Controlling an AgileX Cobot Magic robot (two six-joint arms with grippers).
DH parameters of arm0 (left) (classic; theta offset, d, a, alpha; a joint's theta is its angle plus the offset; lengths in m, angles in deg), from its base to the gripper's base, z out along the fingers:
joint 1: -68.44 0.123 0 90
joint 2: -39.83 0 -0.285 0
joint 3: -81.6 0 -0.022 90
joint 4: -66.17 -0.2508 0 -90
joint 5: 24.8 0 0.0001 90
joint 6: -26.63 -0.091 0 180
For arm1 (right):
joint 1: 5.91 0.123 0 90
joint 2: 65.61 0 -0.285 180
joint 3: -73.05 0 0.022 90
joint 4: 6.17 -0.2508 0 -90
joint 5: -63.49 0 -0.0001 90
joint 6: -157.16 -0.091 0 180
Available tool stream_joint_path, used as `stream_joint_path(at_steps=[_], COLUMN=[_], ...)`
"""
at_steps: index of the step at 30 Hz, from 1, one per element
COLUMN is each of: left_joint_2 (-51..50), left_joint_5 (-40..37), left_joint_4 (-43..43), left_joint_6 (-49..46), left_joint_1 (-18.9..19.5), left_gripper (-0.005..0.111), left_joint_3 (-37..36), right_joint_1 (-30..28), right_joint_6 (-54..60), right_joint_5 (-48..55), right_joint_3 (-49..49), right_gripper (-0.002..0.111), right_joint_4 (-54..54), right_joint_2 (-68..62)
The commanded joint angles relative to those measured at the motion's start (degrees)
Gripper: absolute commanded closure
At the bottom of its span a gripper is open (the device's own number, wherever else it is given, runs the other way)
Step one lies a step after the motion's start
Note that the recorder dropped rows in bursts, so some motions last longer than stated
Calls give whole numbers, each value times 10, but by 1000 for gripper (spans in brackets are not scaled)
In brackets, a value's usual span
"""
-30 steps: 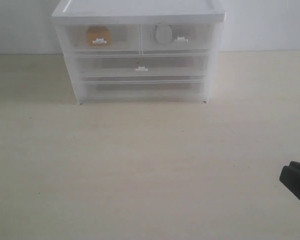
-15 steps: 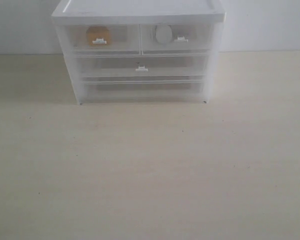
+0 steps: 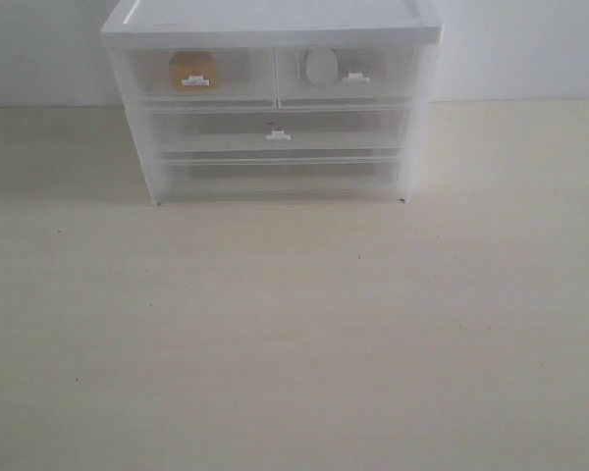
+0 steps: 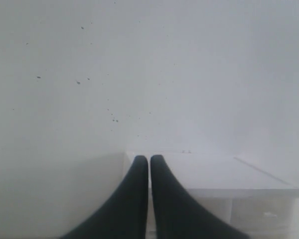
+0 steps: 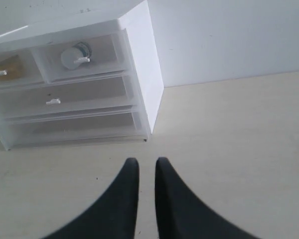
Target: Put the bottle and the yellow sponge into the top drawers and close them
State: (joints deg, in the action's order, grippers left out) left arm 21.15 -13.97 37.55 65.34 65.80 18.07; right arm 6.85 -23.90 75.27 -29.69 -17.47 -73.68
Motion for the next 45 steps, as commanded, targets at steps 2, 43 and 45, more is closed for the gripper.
stream_joint_path(at_steps=[2,43,45], left_joint_2=[16,109,109], left_joint_5=[-1,-167,-167], left_joint_4=[-9,338,338], left_joint_6=[1,-414,-414], left_joint_1=[1,128,128], left_gripper=[103,103,103], left_joint_3=[-6,-137,-137], right_joint_1=[-2,-2,-2], right_joint_6=[1,1,1], right_joint_5=[0,0,0], right_joint_3=[0,0,0], right_gripper=[96,96,96], right_joint_4=[-4,-4,-4], right_joint_2=[3,3,3])
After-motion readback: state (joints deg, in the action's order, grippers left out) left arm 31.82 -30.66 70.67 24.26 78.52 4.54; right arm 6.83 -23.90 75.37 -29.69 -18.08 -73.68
